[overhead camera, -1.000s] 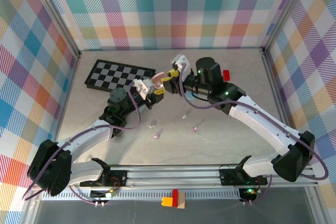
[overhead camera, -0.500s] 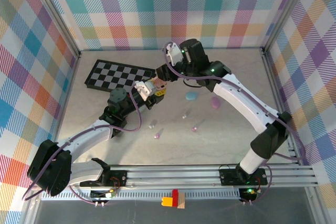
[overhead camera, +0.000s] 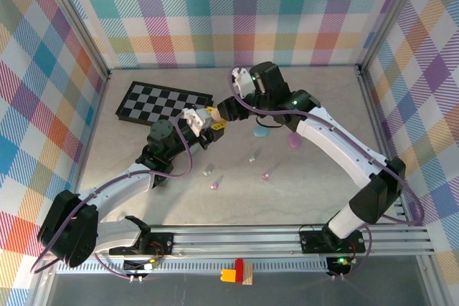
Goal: Insert wireless bluetooth earbuds into charging case
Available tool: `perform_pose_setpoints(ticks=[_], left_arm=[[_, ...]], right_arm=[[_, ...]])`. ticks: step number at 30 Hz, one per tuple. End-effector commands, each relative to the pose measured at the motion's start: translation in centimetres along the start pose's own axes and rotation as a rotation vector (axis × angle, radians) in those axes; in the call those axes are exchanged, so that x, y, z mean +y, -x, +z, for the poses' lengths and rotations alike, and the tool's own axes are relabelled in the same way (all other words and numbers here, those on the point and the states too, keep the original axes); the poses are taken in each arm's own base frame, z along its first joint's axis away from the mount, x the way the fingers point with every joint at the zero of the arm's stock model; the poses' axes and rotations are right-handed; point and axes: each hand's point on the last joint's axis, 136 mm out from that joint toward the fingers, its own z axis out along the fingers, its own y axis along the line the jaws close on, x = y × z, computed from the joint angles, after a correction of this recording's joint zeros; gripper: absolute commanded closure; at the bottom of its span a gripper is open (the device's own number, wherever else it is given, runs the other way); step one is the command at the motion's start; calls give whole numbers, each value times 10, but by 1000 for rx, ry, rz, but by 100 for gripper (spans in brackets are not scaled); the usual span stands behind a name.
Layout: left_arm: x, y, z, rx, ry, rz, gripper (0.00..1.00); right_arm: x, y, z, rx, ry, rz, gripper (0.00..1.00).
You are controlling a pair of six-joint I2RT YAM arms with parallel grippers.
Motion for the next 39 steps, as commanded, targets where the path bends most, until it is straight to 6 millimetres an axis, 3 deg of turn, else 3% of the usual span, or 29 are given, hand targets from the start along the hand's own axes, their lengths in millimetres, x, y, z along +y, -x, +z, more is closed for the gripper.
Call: perform_pose_setpoints(ticks=[1, 7, 15, 21, 26, 30, 33, 39], left_arm=[[-3, 31, 4, -100, -32, -6, 57], [-7, 45, 7, -168, -74, -53, 56], [-8, 51, 15, -200, -105, -67, 57], [-9, 48, 16, -196, -115, -66, 57], [-11, 46, 14, -197, -119, -65, 56], [-13, 43, 13, -181, -124, -60, 55], [-13, 42, 12, -168, -125, -57, 47], [-10, 26, 4, -97, -81, -68, 4]], right_arm=[[9, 19, -24, -83, 109, 111, 38], [16, 6, -29, -6, 462, 407, 32], [32, 1, -28, 56, 706, 504, 33], [29, -3, -23, 82, 730, 554, 48], [16, -7, -16, 77, 686, 612, 66], [8, -8, -14, 59, 662, 635, 74], [-1, -8, -14, 27, 625, 642, 75], [-45, -24, -1, -32, 416, 674, 76]])
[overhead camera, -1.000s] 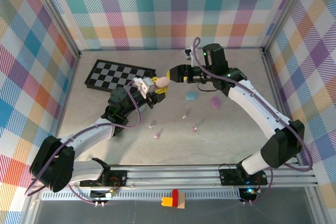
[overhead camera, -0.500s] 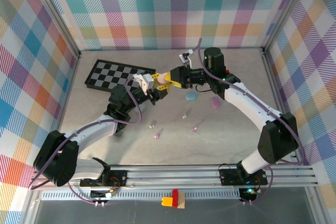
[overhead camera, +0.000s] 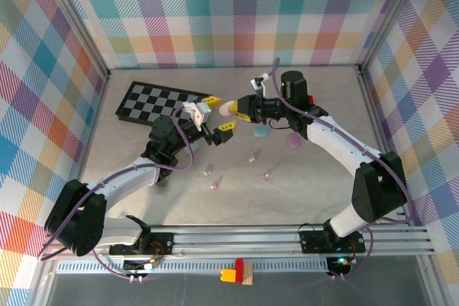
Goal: Insert wireless bluetooth earbuds into charging case
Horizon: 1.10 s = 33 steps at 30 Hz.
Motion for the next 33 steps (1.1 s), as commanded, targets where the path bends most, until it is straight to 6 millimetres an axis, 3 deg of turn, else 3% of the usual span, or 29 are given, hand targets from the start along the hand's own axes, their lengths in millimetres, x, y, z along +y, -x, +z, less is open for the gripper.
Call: perform_pose_setpoints(ticks=[1, 7, 11, 16, 20, 26, 30, 33], left_arm=[[-2, -2, -13, 24, 24, 11, 0], [-1, -23, -41, 136, 96, -15, 0], [3, -36, -62, 212, 161, -31, 0], [24, -61, -88, 345, 270, -93, 0], [55, -85, -106, 434, 412, -187, 0], [74, -116, -118, 612, 486, -228, 0], [82, -139, -128, 776, 521, -212, 2], [84, -154, -133, 885, 513, -202, 5]], right_arm=[[-21, 13, -12, -102, -122, -52, 76], [-94, 19, -6, -125, -338, -19, 76], [-140, 20, 10, -95, -409, 18, 76], [-178, 13, 35, -24, -436, 72, 76], [-209, 9, 47, 4, -462, 123, 76], [-235, 3, 51, 20, -509, 157, 72], [-238, 9, 41, 14, -566, 122, 60], [-227, 17, 33, -4, -572, 85, 51]])
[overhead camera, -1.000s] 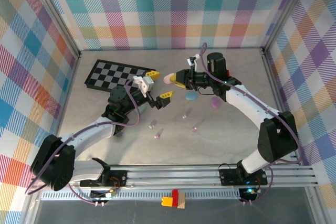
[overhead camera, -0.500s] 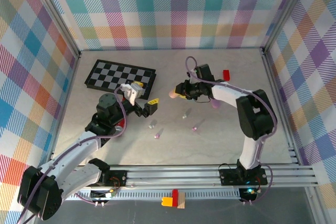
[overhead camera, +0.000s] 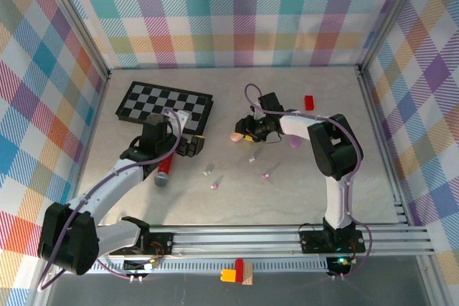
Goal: Insert wireless bluetooth earbuds into charging case
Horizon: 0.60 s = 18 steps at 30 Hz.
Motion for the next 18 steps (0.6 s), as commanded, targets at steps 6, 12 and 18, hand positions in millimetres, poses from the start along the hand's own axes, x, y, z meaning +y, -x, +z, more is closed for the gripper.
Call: perform_pose_setpoints(ticks=[6, 12, 18], left_arm=[[19, -43, 20, 320, 62, 77, 11], [24, -60, 39, 470, 64, 92, 11], [29, -78, 59, 601, 62, 103, 10]], right_arm=[[40, 11, -47, -63, 23, -143, 40], [55, 0, -81, -107, 21, -194, 36], [61, -13, -108, -146, 16, -218, 34]])
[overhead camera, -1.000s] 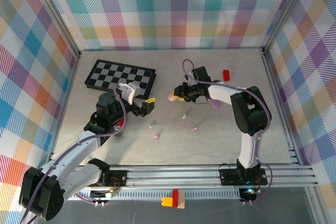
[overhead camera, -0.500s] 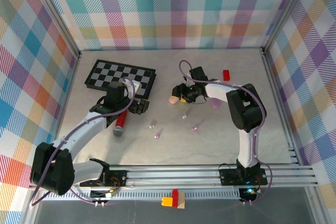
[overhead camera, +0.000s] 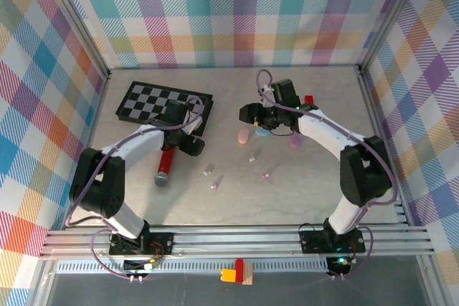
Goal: Insert wireless bluetooth earbuds into charging case
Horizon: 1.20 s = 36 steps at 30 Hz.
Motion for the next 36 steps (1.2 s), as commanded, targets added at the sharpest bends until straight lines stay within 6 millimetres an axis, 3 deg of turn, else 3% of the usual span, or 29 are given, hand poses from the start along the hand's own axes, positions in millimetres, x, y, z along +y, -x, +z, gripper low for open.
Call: perform_pose_setpoints(ticks=[1, 7, 14, 21, 25, 28, 33, 36], left_arm=[[2, -12, 10, 107, 6, 24, 10], [-1, -20, 29, 197, -14, 37, 13], [-6, -27, 40, 233, -42, 24, 37], [-8, -28, 37, 228, -45, 23, 62], [-6, -20, 25, 174, -29, 21, 62], [-10, -2, 8, 63, -36, 29, 62], [-34, 35, -31, -184, -128, 83, 62], [-60, 58, -59, -377, -217, 176, 62]], right_arm=[[-7, -12, -13, 8, -40, -14, 34], [-11, -16, -24, -11, -79, -21, 34], [-9, -13, -24, -19, -77, -25, 34], [-6, -13, -24, -16, -63, -17, 34], [1, -11, -30, -27, -47, -18, 34], [9, -12, -36, -26, -20, -13, 34], [28, -19, -46, -1, 52, -44, 34], [36, -24, -52, 15, 75, -62, 33]])
